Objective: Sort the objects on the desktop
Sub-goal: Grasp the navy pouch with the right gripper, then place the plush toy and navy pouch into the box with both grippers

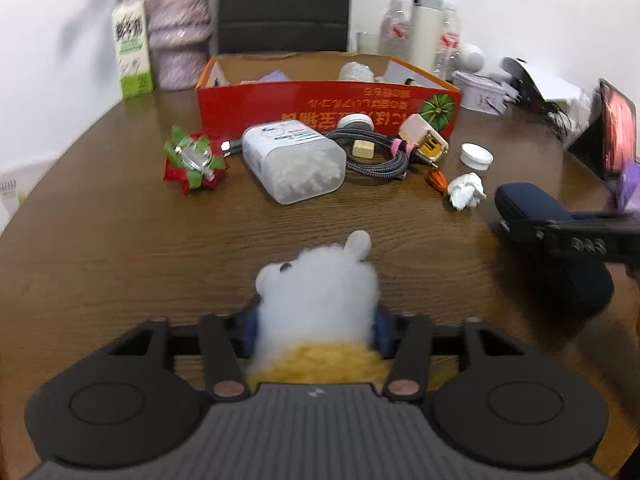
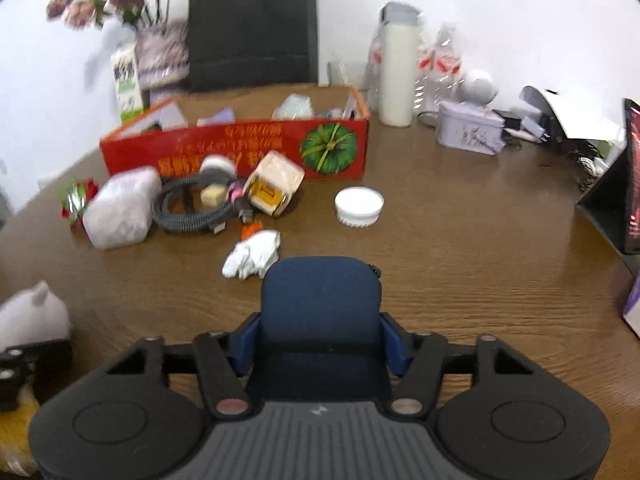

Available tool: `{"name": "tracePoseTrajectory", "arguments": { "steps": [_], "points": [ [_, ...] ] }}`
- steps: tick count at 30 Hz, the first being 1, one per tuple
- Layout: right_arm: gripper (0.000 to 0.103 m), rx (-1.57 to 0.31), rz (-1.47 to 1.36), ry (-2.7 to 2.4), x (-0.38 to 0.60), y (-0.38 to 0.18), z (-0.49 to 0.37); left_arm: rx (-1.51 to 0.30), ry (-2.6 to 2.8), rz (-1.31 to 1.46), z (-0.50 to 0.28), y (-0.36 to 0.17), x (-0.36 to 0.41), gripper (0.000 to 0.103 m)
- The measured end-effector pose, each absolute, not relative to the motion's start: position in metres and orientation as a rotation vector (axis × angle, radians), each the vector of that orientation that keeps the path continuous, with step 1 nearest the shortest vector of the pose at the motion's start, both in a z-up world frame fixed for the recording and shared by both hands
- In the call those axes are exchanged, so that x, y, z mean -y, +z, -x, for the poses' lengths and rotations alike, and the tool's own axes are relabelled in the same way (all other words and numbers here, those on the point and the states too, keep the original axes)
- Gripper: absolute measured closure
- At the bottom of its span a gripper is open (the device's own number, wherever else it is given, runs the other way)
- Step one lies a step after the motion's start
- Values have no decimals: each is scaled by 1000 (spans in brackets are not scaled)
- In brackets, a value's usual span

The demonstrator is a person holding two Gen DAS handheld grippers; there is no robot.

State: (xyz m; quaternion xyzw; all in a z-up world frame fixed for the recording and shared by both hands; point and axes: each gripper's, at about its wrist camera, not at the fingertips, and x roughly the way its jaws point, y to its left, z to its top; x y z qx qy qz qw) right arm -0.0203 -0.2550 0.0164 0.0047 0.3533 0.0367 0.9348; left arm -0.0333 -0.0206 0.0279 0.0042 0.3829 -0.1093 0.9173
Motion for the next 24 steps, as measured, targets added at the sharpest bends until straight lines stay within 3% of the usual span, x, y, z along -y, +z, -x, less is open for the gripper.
{"name": "tracePoseTrajectory", "arguments": {
  "steps": [7, 14, 19, 24],
  "points": [
    [45, -571, -41, 184, 264, 82, 32, -626, -287, 125, 10, 101, 2, 57],
    [44, -545, -169, 284, 268, 145, -105, -683, -220, 252, -169, 170, -7, 57],
    [44, -758, -137, 227, 241, 138, -254, -866, 0, 31, -286, 110, 23, 57],
    [44, -881, -12, 119, 216, 77, -315, -847, 44, -84, -303, 56, 26, 56]
  ]
}}
